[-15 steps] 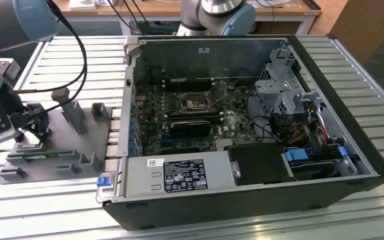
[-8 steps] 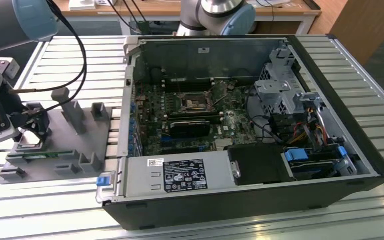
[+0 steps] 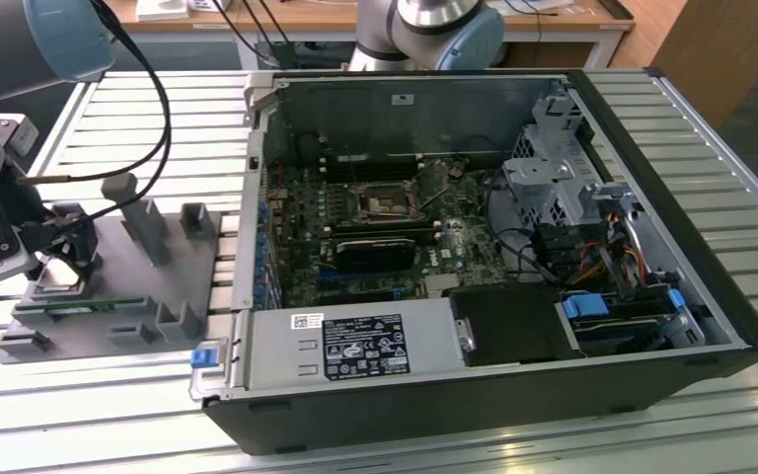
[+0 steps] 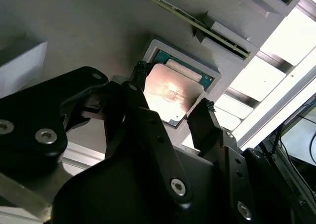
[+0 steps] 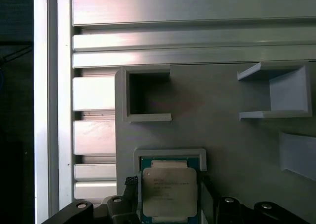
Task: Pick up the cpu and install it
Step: 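Pick up the cpu and move it towards the insertion slot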
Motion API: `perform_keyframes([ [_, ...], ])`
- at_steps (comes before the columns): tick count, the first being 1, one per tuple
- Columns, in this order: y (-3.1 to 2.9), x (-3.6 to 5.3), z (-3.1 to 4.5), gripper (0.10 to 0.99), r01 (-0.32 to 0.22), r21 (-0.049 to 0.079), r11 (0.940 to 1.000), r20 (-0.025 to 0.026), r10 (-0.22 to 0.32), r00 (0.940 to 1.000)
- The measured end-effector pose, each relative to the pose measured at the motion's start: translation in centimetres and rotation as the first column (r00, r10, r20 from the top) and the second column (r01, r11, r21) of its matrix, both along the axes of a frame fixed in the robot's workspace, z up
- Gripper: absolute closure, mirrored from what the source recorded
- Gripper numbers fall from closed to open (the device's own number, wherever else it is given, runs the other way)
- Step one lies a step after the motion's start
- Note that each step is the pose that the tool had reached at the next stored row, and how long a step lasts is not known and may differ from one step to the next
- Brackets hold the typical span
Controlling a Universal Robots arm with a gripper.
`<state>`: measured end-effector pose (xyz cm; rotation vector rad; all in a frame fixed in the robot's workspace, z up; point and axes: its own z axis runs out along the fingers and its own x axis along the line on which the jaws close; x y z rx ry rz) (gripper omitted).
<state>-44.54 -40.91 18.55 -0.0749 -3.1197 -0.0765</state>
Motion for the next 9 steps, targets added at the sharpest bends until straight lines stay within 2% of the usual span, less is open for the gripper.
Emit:
perform_keyframes([
  [3, -0.01, -0.01, 0.0, 0.486, 0.0, 0.0, 1.0, -0.0002, 0.0, 1.0],
  [4, -0.01, -0.01, 0.0, 0.553, 0.0, 0.0, 1.0, -0.0002, 0.0, 1.0],
  [9, 0.0, -0.01, 0.05, 0.557, 0.0, 0.0, 1.0, 0.0001, 0.0, 1.0],
])
